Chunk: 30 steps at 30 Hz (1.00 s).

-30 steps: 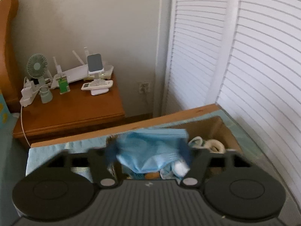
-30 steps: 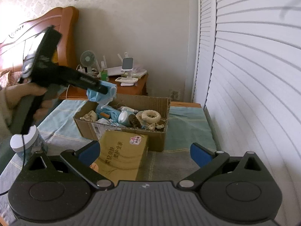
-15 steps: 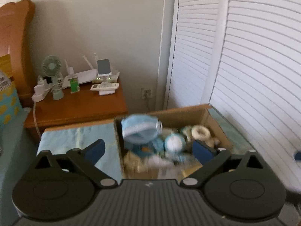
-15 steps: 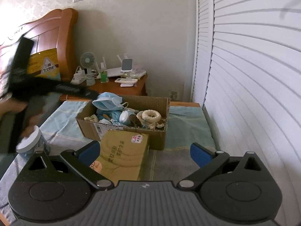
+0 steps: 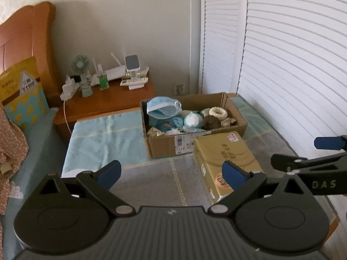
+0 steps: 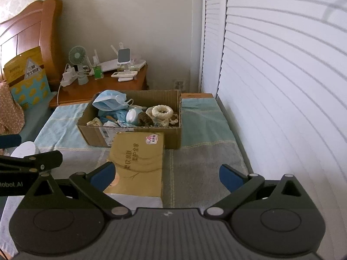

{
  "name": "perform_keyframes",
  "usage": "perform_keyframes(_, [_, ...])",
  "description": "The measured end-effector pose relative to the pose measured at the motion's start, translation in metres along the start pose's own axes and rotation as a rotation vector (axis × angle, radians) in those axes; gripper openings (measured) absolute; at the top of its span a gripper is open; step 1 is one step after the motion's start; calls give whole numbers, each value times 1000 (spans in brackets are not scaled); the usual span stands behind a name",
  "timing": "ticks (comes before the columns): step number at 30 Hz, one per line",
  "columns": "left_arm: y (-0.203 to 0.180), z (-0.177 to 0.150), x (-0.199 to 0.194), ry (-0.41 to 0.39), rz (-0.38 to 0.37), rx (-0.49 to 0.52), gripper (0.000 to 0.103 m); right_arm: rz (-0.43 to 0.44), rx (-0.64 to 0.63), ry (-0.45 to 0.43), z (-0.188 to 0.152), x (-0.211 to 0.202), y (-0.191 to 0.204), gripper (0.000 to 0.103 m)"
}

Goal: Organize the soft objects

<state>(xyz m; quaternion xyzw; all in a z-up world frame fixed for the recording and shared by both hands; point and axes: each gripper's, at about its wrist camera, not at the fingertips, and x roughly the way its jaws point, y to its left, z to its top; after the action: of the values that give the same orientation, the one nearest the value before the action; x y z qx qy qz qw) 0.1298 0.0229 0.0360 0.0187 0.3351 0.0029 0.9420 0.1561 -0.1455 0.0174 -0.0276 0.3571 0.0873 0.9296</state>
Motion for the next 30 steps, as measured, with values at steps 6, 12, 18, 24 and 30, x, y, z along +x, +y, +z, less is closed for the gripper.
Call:
perform_keyframes(6, [-1, 1, -11, -13, 8, -8, 99, -15, 0, -17, 1, -12, 3, 103])
perform_keyframes(12, [-2, 1, -13, -12, 2, -15, 99, -20, -1, -23, 2, -15, 4, 103])
perform_keyframes(18, [-2, 0, -14, -14, 4, -18, 99, -22, -1, -28, 2, -17, 4, 103])
perform_keyframes(24, [-2, 0, -14, -13, 8, -21, 99, -21, -2, -29, 3, -18, 4, 103])
perform_keyframes(30, [-1, 0, -13, -12, 10, -22, 99, -21, -2, -29, 3, -17, 4, 103])
